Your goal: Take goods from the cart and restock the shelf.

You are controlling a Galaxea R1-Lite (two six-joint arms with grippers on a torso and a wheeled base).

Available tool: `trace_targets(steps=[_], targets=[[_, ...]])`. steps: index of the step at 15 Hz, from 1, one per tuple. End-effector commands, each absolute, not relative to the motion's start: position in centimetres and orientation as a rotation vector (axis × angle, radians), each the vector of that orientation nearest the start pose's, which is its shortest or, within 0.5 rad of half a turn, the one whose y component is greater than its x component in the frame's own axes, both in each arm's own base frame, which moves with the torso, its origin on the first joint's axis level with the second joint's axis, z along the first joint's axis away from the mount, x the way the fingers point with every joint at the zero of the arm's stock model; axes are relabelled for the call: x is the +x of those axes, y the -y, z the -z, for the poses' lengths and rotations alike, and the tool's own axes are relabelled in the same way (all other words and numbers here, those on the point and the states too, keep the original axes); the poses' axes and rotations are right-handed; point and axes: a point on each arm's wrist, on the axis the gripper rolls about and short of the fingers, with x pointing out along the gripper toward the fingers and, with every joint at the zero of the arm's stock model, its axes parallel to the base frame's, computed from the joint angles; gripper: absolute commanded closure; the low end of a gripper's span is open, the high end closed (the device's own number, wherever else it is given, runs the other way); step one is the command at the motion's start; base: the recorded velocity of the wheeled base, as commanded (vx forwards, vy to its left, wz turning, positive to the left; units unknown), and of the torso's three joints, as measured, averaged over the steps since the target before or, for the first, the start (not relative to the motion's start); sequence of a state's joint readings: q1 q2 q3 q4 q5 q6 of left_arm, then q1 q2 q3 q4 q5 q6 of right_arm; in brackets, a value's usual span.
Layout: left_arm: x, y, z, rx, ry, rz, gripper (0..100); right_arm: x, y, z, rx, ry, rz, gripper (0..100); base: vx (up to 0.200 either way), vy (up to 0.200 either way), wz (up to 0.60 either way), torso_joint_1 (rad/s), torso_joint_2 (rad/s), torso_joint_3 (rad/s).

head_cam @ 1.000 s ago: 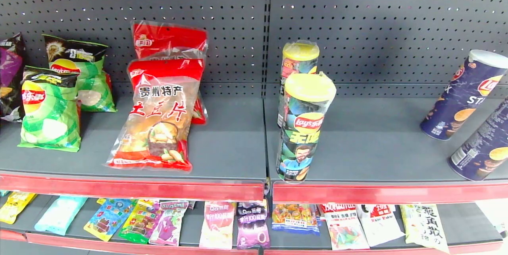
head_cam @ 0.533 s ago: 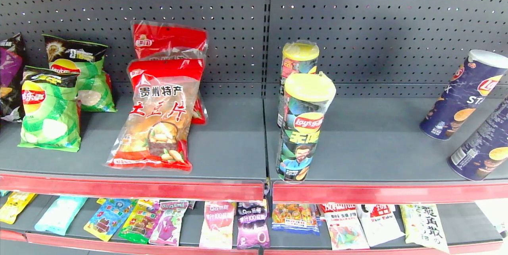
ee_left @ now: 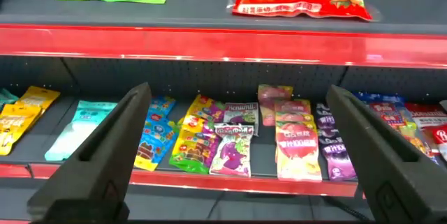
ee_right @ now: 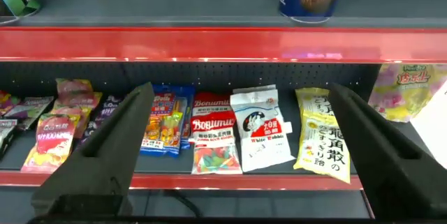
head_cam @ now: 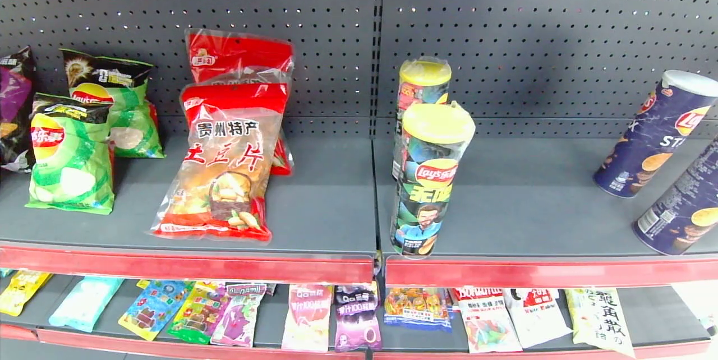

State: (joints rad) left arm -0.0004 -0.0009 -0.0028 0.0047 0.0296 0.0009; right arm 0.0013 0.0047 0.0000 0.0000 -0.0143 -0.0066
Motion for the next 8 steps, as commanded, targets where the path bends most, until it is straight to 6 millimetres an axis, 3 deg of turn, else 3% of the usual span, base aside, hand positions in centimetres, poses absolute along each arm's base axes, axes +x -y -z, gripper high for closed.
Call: trace_targets(steps=[1,8], targets=[[-2.3,-0.07,-7.59,0.0,-0.002,-0.029,0,-2.27,0.04,-7.55,-0.006,-0.002,0.014,0,0.0,0.0,0.0,0.0,0.0,0.0],[-2.3,-0.06,-7.59,0.002,-0.002,-0.025,0,-2.26,0.03,-7.55,-0.011,-0.003,0.012,0,0.0,0.0,0.0,0.0,0.0,0.0]])
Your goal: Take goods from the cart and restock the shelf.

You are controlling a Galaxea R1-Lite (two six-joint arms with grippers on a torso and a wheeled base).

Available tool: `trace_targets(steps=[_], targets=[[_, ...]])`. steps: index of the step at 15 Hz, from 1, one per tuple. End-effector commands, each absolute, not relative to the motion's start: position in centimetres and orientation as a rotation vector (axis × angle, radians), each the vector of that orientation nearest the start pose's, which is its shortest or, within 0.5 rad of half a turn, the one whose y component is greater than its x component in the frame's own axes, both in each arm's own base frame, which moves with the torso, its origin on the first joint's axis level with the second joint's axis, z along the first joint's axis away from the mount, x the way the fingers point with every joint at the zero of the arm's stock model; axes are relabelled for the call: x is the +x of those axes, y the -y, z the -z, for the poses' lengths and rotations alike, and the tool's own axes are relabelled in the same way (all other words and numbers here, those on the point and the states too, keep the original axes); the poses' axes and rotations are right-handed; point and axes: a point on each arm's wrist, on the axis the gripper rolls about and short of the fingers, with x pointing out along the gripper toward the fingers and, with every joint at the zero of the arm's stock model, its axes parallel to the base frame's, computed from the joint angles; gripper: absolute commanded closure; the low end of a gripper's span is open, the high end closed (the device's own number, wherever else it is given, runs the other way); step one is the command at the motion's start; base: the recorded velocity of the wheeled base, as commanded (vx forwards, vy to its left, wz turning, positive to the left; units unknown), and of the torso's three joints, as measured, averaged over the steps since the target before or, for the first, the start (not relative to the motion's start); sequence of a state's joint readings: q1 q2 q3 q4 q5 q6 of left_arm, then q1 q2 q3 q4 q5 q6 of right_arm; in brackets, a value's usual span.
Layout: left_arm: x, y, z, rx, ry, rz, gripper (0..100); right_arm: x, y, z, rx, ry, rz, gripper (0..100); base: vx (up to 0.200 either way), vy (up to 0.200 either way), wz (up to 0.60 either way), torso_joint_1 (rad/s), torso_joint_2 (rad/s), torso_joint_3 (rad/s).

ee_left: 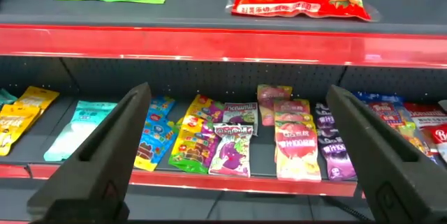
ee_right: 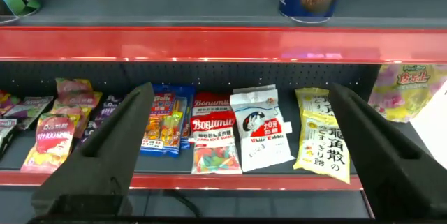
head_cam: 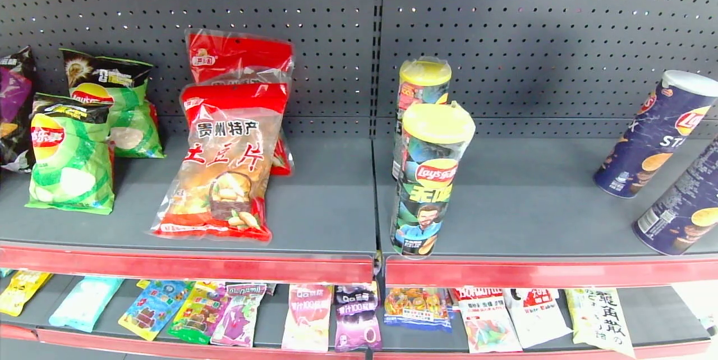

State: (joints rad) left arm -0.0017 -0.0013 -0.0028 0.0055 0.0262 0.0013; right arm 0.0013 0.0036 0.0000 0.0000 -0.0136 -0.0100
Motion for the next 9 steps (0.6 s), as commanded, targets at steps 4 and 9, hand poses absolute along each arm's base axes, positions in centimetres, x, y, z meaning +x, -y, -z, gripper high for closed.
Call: trace_targets(steps=[4,9], targets=[[-2.3,-0.06,-7.57,0.002,-0.003,-0.025,0,-2.26,0.04,-7.55,-0.008,-0.003,0.014,0,0.15,0.0,0.0,0.001,0.0,0.004],[-2.3,-0.06,-7.57,0.002,-0.003,-0.025,0,-2.27,0.03,-7.55,-0.006,-0.002,0.011,0,0.0,0.0,0.0,0.0,0.0,0.0]])
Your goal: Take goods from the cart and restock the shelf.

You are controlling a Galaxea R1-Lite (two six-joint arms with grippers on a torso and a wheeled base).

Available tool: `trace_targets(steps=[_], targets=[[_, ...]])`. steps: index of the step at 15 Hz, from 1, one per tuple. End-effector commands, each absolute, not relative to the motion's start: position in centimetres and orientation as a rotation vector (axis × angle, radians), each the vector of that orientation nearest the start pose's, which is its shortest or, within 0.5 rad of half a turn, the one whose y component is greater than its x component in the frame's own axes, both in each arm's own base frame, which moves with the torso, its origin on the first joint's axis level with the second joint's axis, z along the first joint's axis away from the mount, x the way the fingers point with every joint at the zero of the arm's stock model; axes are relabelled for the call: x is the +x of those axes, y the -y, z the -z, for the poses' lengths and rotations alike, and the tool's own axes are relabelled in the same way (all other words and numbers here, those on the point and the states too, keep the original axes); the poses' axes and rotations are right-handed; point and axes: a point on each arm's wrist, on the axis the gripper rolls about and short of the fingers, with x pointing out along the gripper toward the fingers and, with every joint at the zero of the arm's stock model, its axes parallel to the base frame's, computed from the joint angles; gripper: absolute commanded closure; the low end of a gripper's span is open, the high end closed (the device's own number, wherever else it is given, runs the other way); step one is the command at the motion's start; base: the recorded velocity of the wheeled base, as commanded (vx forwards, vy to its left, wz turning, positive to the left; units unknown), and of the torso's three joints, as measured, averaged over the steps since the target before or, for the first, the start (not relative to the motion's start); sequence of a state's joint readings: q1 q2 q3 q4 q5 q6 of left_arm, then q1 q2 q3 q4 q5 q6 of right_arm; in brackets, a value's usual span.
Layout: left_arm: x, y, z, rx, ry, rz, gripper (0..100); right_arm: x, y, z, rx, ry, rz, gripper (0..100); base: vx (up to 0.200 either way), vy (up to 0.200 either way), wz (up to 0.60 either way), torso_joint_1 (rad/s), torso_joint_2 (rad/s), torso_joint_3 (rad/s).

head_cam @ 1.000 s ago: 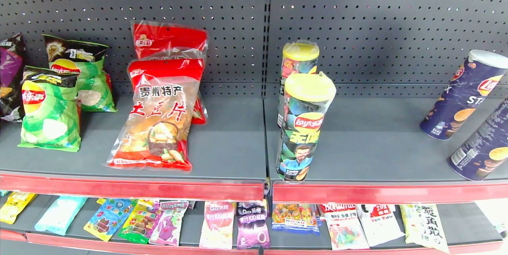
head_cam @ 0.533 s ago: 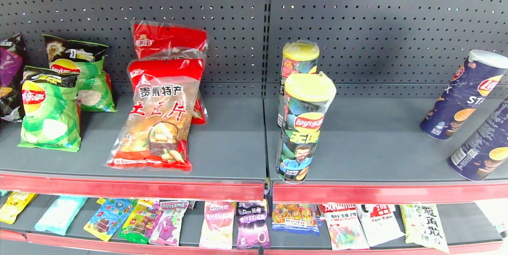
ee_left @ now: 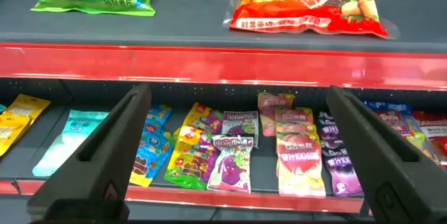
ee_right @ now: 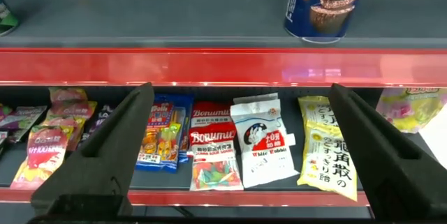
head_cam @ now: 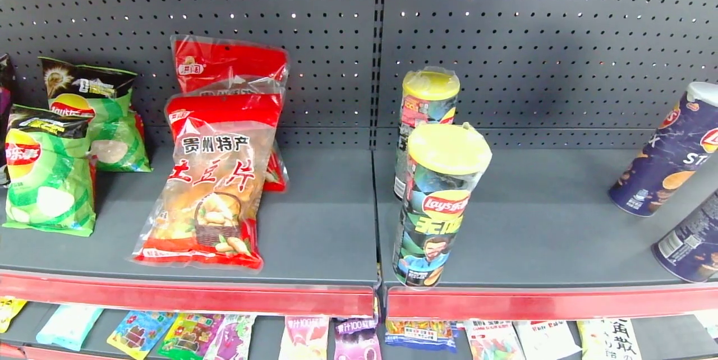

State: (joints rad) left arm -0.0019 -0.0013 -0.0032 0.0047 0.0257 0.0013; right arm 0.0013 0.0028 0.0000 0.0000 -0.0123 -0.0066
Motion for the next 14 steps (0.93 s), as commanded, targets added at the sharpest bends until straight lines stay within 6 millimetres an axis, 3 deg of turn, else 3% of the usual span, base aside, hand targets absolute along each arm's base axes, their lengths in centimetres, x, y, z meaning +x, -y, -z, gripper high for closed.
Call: trace_targets(steps=[1,4,14], targets=[[-2.3,-0.06,-7.59,0.002,-0.002,-0.025,0,-2.26,0.03,-7.55,-0.006,-0.003,0.009,0,0.0,0.0,0.0,0.0,0.0,0.0],[-2.3,-0.06,-7.59,0.002,-0.002,-0.025,0,-2.27,0.02,-7.55,-0.008,-0.002,0.006,0,0.0,0.0,0.0,0.0,0.0,0.0],[-2.3,-0.06,-7.59,0.005,-0.002,-0.025,0,-2.25,0.02,-7.56,-0.008,-0.005,0.003,0,0.0,-0.2,0.0,0.001,0.0,0.001]])
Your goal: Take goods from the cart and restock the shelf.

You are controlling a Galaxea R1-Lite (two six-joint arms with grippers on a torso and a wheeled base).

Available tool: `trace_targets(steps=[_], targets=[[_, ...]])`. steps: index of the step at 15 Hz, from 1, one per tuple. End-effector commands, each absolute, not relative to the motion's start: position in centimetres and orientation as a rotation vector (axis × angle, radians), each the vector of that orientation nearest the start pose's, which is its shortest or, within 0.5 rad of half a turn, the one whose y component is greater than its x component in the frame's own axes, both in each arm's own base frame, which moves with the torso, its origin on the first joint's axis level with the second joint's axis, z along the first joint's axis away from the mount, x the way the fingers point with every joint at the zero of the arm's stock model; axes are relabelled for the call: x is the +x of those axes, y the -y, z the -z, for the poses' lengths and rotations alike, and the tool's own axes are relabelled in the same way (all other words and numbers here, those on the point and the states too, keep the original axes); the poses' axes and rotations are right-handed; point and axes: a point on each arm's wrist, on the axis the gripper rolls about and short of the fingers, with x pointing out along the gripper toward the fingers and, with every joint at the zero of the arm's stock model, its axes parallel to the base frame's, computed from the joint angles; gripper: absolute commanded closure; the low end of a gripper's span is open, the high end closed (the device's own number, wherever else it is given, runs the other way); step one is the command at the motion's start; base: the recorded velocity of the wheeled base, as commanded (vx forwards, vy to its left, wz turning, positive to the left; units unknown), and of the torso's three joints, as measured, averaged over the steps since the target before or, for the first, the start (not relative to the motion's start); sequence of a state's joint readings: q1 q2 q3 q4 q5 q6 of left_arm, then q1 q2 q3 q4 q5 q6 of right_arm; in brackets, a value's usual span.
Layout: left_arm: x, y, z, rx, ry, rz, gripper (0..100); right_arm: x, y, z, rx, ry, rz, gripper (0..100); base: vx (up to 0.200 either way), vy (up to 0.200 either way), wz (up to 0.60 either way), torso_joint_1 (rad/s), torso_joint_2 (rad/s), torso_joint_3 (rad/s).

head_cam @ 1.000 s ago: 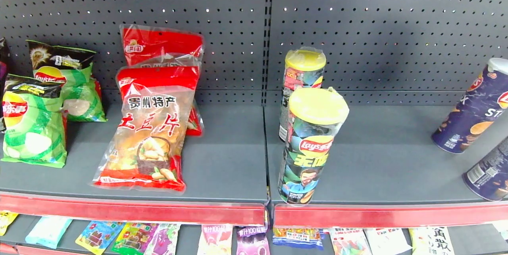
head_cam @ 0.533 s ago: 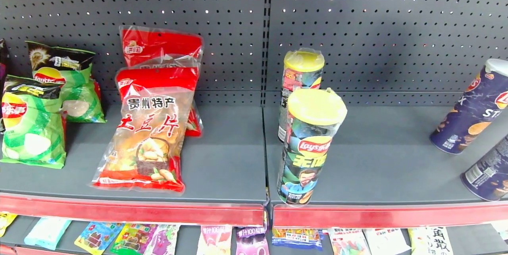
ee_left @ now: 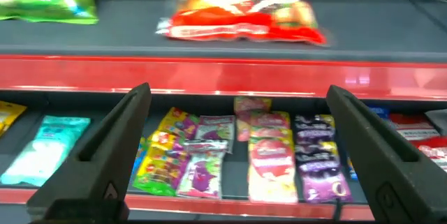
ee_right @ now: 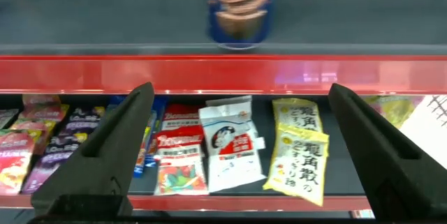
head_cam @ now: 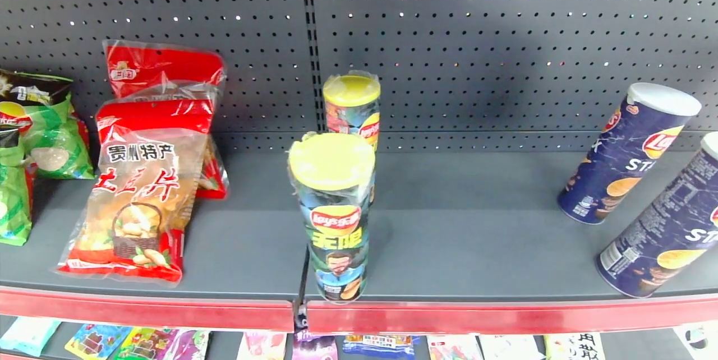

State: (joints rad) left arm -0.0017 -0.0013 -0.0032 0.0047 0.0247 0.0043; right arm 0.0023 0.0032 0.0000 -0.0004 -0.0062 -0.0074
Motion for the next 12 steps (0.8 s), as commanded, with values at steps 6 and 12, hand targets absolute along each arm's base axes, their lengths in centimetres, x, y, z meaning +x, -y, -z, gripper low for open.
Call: trace_targets(steps=[6,12], targets=[[-2.3,-0.06,-7.59,0.005,-0.002,-0.023,0,-2.25,0.02,-7.56,-0.008,-0.005,0.003,0,0.0,-0.2,0.0,0.004,0.0,0.006],[-2.3,-0.06,-7.59,0.005,-0.002,-0.025,0,-2.25,0.02,-7.56,-0.008,-0.005,0.002,0,0.0,-0.2,0.0,0.002,0.0,0.002]])
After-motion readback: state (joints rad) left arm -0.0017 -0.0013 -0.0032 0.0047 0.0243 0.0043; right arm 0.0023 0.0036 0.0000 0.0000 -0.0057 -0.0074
